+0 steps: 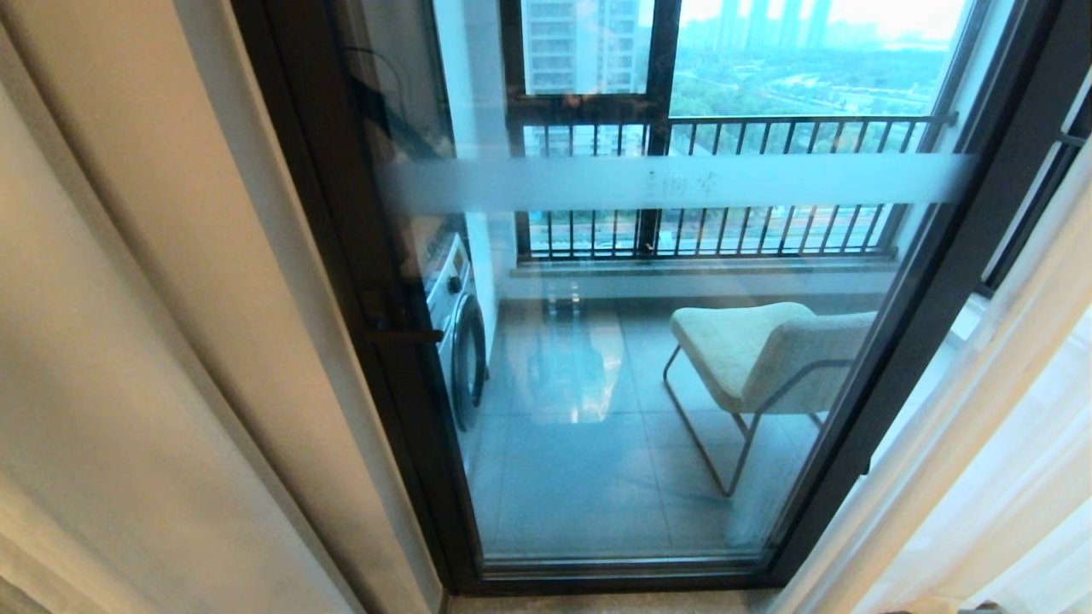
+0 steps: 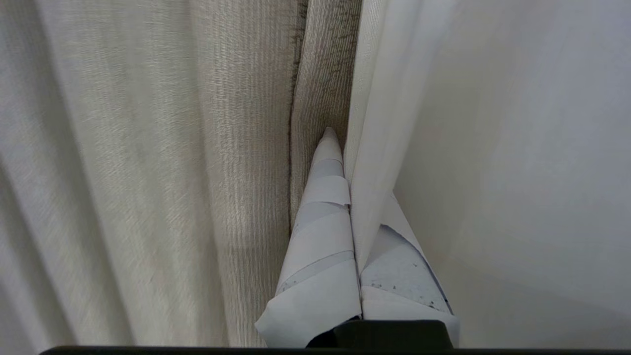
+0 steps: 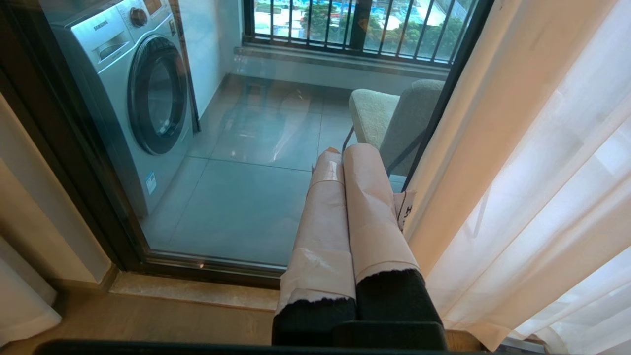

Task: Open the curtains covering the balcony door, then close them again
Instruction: Pull the inner curtains open on both sides

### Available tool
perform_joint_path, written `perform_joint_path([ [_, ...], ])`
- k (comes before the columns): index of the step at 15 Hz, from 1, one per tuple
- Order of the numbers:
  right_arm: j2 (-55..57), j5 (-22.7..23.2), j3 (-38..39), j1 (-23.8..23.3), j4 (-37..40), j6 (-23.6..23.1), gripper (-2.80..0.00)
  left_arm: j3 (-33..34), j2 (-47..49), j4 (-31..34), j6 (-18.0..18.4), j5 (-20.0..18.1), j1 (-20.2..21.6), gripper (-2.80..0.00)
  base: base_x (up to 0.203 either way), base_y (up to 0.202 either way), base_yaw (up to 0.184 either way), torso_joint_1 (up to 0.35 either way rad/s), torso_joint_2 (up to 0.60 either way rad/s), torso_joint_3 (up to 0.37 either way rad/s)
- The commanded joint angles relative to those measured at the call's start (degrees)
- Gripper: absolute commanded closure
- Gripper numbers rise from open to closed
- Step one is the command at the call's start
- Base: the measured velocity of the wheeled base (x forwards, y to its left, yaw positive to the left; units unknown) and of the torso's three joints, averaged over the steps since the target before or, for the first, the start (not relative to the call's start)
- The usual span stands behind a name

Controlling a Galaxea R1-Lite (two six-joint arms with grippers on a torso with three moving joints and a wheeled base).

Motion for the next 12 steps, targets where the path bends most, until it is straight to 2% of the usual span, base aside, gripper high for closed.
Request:
perform_joint_path([
  [1, 0.07, 0.10, 0.00, 0.00, 0.02, -0.05, 0.00, -4.49, 4.65, -0.51, -0.10, -0.91, 0.09, 0.00, 0.000, 0.000, 0.000, 0.000, 0.00, 0.000],
  [3, 0.07, 0.01, 0.00, 0.00, 0.02, -0.05, 0.00, -7.39, 6.32, -0.88, -0.15, -2.48, 0.20, 0.00, 0.000, 0.000, 0.000, 0.000, 0.00, 0.000],
  [12, 0.07, 0.10, 0.00, 0.00, 0.02, -0.05, 0.00, -6.79, -0.90, -1.54, -0.34, -2.87, -0.96, 0.00, 0.000, 0.000, 0.000, 0.000, 0.00, 0.000],
])
